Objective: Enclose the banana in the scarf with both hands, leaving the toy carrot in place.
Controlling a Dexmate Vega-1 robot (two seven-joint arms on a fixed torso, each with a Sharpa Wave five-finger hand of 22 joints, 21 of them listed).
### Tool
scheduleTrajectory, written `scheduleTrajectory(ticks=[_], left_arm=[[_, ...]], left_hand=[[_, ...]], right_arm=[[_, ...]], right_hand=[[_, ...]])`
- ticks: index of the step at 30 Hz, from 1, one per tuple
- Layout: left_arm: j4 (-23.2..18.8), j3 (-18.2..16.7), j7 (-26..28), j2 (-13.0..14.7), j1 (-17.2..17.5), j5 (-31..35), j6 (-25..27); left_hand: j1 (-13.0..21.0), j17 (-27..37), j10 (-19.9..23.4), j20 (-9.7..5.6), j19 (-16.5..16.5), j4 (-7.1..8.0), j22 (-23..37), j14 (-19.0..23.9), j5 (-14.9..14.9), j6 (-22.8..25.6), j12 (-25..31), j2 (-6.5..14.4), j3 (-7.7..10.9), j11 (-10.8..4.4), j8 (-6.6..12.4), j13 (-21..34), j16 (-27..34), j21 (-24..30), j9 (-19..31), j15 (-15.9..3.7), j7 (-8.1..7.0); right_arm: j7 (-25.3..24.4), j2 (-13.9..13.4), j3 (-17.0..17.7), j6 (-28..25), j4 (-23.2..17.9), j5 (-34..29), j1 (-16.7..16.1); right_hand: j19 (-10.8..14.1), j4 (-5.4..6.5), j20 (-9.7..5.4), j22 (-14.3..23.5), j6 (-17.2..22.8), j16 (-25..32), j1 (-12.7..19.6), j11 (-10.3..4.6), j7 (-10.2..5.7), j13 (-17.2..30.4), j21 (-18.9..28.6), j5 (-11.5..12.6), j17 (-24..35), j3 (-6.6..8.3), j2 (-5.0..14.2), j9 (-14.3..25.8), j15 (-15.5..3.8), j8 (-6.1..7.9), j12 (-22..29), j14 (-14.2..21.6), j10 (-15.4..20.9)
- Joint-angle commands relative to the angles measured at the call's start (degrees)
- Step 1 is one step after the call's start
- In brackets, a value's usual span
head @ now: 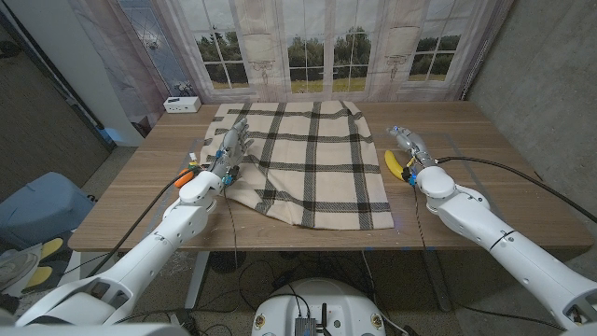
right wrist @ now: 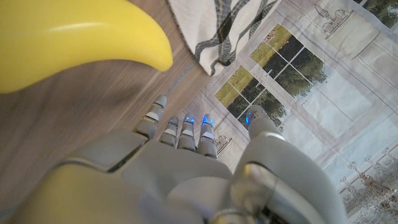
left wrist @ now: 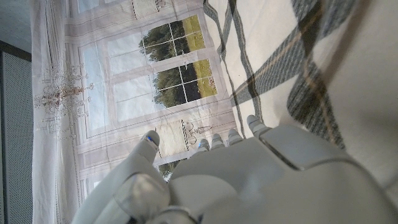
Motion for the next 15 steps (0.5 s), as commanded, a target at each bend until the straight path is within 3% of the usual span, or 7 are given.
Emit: scheduleTrajectory(ticks=[1, 15], left_arm=[[0.78, 0.39, -0.48, -0.28, -0.68, -0.02, 0.55], [1.86, 0.82, -1.11, -0.71, -1.71, 0.06, 0.94]], left_hand=[[0.41, 0.21, -11.41, 0.44, -1.77, -0.35, 0.23, -9.79, 0.38, -8.76, 0.44, 0.08, -0.13, 0.1, 0.14, 0.09, 0.22, -0.05, 0.2, 0.25, -0.11], [0.34, 0.22, -11.4, 0.46, -1.67, -0.43, 0.25, -9.82, 0.4, -8.67, 0.4, 0.13, -0.29, 0.28, 0.04, 0.1, 0.19, -0.25, 0.21, 0.29, -0.07]], right_arm=[[-3.7, -2.47, -2.62, -15.23, -6.33, -5.13, 1.5], [-4.02, -3.48, -6.39, -29.92, -10.74, -8.92, 4.05]], right_hand=[[0.85, -0.12, 0.15, 0.07, 0.96, 0.32, 0.98, -0.36, -0.19, 0.14, 0.17, -0.09, 0.09, 0.68, 0.03, 0.25, -0.09, 0.21, 0.24, 0.74, 1.01], [1.94, -0.48, 0.23, 0.07, 3.29, 0.25, 2.58, -1.04, -0.17, 0.14, -0.03, -0.25, 0.08, 1.41, -0.27, 0.26, -0.66, 0.32, 0.25, 1.98, 2.93]])
